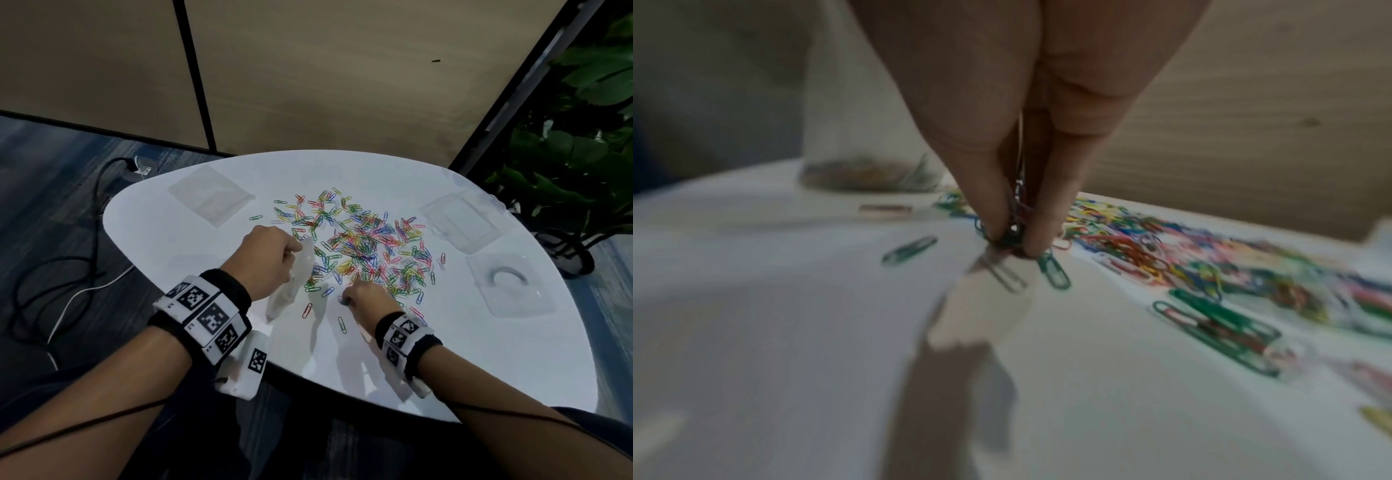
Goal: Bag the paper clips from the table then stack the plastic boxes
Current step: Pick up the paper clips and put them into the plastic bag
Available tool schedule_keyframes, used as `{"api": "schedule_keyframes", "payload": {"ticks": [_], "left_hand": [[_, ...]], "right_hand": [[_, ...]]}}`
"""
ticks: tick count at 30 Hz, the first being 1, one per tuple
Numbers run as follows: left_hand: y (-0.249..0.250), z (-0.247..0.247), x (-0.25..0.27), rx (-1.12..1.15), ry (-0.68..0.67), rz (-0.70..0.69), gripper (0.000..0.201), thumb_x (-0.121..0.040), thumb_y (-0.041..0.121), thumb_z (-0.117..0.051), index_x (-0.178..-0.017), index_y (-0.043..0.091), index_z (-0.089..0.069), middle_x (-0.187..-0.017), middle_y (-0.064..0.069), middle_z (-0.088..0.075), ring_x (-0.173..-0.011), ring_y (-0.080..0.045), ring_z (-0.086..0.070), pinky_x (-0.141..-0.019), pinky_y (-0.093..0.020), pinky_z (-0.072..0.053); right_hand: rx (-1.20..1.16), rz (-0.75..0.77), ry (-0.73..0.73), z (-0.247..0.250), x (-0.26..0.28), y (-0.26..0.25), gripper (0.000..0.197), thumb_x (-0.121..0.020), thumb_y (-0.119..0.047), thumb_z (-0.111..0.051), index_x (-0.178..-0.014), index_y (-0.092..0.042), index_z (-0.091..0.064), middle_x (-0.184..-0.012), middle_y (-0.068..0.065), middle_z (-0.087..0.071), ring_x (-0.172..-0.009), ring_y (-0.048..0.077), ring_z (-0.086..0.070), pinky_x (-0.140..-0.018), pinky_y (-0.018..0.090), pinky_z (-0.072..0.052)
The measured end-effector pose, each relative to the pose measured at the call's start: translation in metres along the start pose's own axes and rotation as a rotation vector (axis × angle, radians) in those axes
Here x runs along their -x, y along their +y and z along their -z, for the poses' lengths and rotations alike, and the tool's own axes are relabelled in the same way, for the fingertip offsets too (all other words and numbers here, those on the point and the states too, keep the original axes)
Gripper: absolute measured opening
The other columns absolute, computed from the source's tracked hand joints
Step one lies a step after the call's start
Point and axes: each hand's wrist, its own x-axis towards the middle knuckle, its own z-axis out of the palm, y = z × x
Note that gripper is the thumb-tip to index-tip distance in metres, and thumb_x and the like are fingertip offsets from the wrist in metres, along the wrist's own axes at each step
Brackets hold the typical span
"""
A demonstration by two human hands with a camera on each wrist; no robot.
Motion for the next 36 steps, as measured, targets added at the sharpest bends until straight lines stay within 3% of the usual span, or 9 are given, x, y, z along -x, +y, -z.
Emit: {"api": "schedule_keyframes", "payload": {"ticks": [3, 6, 10, 13, 15, 23, 27, 30, 36], "left_hand": [[0.002, -0.002, -0.002, 0.018, 0.000, 0.011, 0.025, -0.093, 0.005, -0.051, -0.102, 0.006, -0.074, -0.088, -0.013, -0.074, -0.075, -0.025, -0.076, -0.083, -0.036, -0.059], [0.005, -0.005, -0.005, 0.010, -0.026, -0.030, 0.021, -0.091, 0.004, -0.050, -0.080, 0.018, -0.062, -0.079, -0.009, -0.067, -0.069, -0.022, -0.075, -0.075, -0.040, -0.061], [0.013, -0.011, -0.006, 0.045, -0.030, -0.034, 0.021, -0.091, 0.002, -0.050, -0.077, 0.017, -0.056, -0.085, -0.026, -0.070, -0.066, -0.023, -0.074, -0.073, -0.039, -0.063], [0.019, -0.018, -0.006, 0.113, -0.011, -0.015, 0.027, -0.092, 0.002, -0.051, -0.101, 0.018, -0.071, -0.084, -0.018, -0.073, -0.067, -0.021, -0.075, -0.080, -0.037, -0.062], [0.023, -0.021, -0.006, 0.148, -0.002, 0.002, 0.030, -0.093, 0.003, -0.052, -0.117, 0.008, -0.070, -0.085, -0.012, -0.075, -0.068, -0.020, -0.075, -0.081, -0.034, -0.061], [0.026, -0.030, -0.010, 0.163, 0.036, 0.002, 0.029, -0.090, 0.006, -0.057, -0.114, 0.011, -0.073, -0.107, -0.008, -0.075, -0.090, -0.022, -0.074, -0.091, -0.038, -0.058], [0.031, -0.034, -0.009, 0.171, -0.002, -0.053, 0.026, -0.090, 0.004, -0.057, -0.103, 0.015, -0.077, -0.094, -0.007, -0.077, -0.083, -0.021, -0.074, -0.084, -0.039, -0.060], [0.033, -0.036, -0.010, 0.180, -0.005, -0.056, 0.027, -0.090, 0.002, -0.055, -0.097, 0.015, -0.078, -0.084, -0.008, -0.076, -0.074, -0.020, -0.074, -0.079, -0.039, -0.061], [0.036, -0.039, -0.011, 0.156, -0.007, -0.072, 0.025, -0.089, 0.004, -0.056, -0.096, 0.015, -0.077, -0.078, -0.007, -0.076, -0.070, -0.017, -0.074, -0.077, -0.038, -0.062]], "right_hand": [[-0.383, -0.253, 0.127, 0.024, -0.004, 0.016, 0.015, -0.086, -0.008, -0.066, -0.091, -0.014, -0.078, -0.086, 0.003, -0.075, -0.077, 0.019, -0.069, -0.081, 0.027, -0.057], [-0.930, -0.442, 0.160, 0.051, -0.002, 0.025, 0.010, -0.080, -0.009, -0.078, -0.086, -0.016, -0.079, -0.077, 0.007, -0.076, -0.071, 0.021, -0.074, -0.079, 0.039, -0.061], [-1.568, -0.356, 0.151, 0.093, 0.008, 0.006, 0.022, -0.080, 0.003, -0.073, -0.102, 0.003, -0.071, -0.097, 0.020, -0.074, -0.084, 0.027, -0.073, -0.082, 0.035, -0.060], [-1.775, -0.298, 0.077, 0.105, 0.017, -0.020, 0.023, -0.084, 0.004, -0.067, -0.108, 0.007, -0.067, -0.095, 0.016, -0.075, -0.087, 0.024, -0.073, -0.080, 0.028, -0.060], [-1.770, -0.303, 0.064, 0.101, 0.019, -0.036, 0.014, -0.086, 0.005, -0.065, -0.100, 0.003, -0.069, -0.089, 0.014, -0.074, -0.080, 0.021, -0.073, -0.078, 0.026, -0.060], [-1.292, -0.297, 0.099, 0.077, 0.018, -0.046, 0.014, -0.075, -0.002, -0.077, -0.082, -0.014, -0.077, -0.081, 0.017, -0.075, -0.075, 0.028, -0.073, -0.081, 0.044, -0.061], [-1.035, -0.275, 0.112, 0.084, 0.017, -0.043, 0.015, -0.084, -0.007, -0.068, -0.098, -0.005, -0.075, -0.074, 0.011, -0.074, -0.062, 0.020, -0.073, -0.066, 0.031, -0.062], [-0.829, -0.211, 0.115, 0.088, 0.017, -0.042, 0.018, -0.079, -0.003, -0.067, -0.093, -0.008, -0.077, -0.064, -0.004, -0.066, -0.049, -0.005, -0.059, -0.051, 0.009, -0.047], [-0.602, -0.101, 0.147, 0.089, 0.017, -0.046, 0.020, -0.085, -0.004, -0.059, -0.086, -0.010, -0.078, -0.071, 0.004, -0.066, -0.061, 0.013, -0.056, -0.055, 0.010, -0.039]]}}
